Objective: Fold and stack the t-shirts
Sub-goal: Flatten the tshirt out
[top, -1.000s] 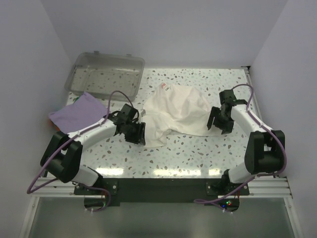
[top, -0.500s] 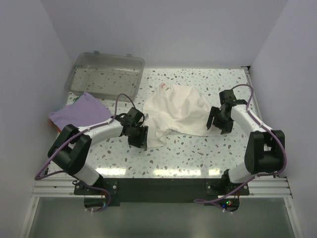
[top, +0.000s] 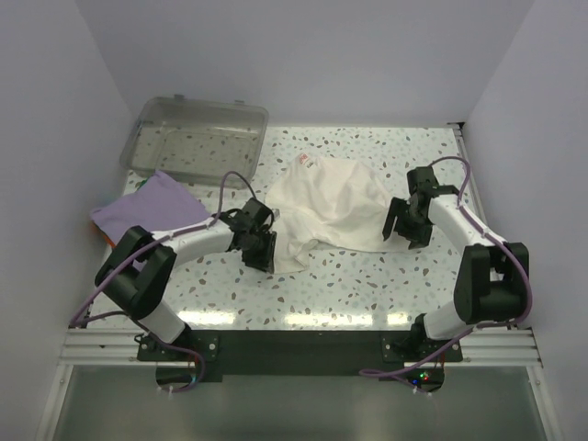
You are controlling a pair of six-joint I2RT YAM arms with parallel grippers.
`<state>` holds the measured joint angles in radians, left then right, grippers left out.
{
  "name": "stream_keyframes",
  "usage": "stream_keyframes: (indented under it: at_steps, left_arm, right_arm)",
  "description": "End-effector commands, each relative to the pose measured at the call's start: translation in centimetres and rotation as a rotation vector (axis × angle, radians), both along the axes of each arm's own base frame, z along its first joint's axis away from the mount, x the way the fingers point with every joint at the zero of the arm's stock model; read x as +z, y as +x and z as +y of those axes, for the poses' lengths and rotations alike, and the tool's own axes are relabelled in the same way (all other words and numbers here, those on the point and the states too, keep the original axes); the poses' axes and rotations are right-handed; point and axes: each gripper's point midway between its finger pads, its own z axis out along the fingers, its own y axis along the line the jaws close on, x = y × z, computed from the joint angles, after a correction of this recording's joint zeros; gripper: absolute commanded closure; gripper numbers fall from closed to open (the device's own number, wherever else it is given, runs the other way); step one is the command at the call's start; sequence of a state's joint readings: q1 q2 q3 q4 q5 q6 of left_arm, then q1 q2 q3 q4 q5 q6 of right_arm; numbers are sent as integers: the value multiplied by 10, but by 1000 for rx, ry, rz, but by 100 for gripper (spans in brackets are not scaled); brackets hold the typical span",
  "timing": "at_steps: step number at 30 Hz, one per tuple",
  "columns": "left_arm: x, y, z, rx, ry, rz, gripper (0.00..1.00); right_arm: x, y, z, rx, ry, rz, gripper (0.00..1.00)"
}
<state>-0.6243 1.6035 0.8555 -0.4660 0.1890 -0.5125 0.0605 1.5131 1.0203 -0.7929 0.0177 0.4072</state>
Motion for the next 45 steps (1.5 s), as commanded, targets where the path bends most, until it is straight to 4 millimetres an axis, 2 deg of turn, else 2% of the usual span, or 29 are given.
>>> stream_keyframes:
  at_steps: [1, 4, 8, 11, 12, 14, 15, 18, 22, 26, 28, 37, 45]
  left_arm:
    - [-24, 0, 8, 11, 74, 14, 70]
    - [-25, 4, 9, 13, 83, -5, 100]
    - [-5, 25, 14, 34, 125, -90, 100]
    - [23, 46, 31, 74, 191, -174, 100]
    - [36, 57, 44, 112, 212, -220, 100]
    - [48, 62, 63, 154, 233, -237, 100]
    - [59, 68, 80, 197, 231, -263, 100]
    - [70, 72, 114, 253, 254, -289, 100]
    - [68, 64, 138, 269, 308, -271, 100]
    - [69, 62, 142, 295, 291, -271, 100]
    - [70, 63, 139, 294, 272, -271, 100]
    - [68, 64, 141, 307, 262, -267, 100]
    - [71, 65, 141, 309, 252, -269, 100]
  right_arm:
    - [10, 2, 3, -5, 18, -50, 27]
    - [8, -2, 2, -4, 11, -47, 27]
    - [7, -5, -1, -5, -4, -42, 27]
    - [12, -3, -8, -7, -40, -53, 27]
    - [14, -3, -10, -4, -52, -55, 27]
    - [18, -2, -20, -10, -87, -54, 26]
    - [20, -2, -24, -15, -94, -58, 26]
    - [23, 0, -37, -52, -76, -66, 24]
    - [21, 4, -54, -151, -8, -75, 23]
    - [18, 13, -62, -206, 6, -88, 25]
    - [16, 16, -58, -210, 38, -75, 27]
    - [-12, -12, -62, -272, 16, 23, 38]
    - [-24, -16, -70, -335, 13, 27, 46]
